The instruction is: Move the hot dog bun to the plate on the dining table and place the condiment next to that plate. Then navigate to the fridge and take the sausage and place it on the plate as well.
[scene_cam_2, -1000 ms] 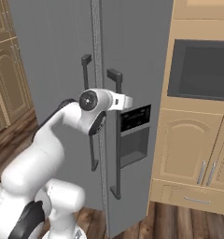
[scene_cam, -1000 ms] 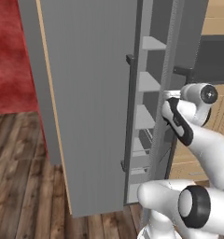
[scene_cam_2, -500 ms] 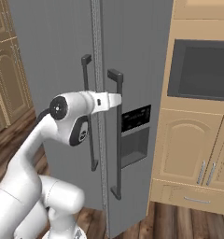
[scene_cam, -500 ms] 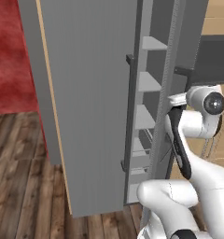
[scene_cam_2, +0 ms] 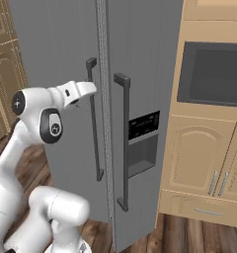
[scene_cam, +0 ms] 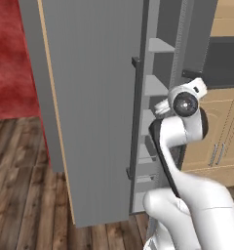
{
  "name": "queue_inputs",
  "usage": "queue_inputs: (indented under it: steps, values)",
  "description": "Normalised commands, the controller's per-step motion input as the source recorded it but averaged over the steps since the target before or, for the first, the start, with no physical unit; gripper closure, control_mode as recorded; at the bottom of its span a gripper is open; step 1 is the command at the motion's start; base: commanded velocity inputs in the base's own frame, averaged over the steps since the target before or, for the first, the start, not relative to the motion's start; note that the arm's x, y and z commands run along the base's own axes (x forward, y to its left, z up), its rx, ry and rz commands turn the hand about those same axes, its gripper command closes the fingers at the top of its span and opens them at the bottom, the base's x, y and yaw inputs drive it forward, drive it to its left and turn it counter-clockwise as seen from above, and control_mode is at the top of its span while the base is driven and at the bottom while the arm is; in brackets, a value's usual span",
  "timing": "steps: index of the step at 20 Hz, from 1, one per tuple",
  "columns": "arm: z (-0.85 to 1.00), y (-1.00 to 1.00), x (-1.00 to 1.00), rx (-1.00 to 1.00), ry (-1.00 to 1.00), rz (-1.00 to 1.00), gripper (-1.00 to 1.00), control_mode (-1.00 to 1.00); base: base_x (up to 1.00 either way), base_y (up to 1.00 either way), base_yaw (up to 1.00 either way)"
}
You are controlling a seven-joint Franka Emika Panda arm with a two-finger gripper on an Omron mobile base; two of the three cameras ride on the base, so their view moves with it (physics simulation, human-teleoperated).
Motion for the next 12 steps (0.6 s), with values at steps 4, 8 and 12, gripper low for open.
queue_inputs:
  steps: [4,8,12]
  values:
    - [0.02,0.62,0.49,-0.28,0.15,-0.01,-1.0,-1.0,0.0,0.0,0.0]
    - [0.0,0.2,0.53,-0.23,0.04,-0.08,-1.0,-1.0,0.0,0.0,0.0]
    - [-0.03,0.0,0.73,-0.21,0.14,-0.13,-1.0,-1.0,0.0,0.0,0.0]
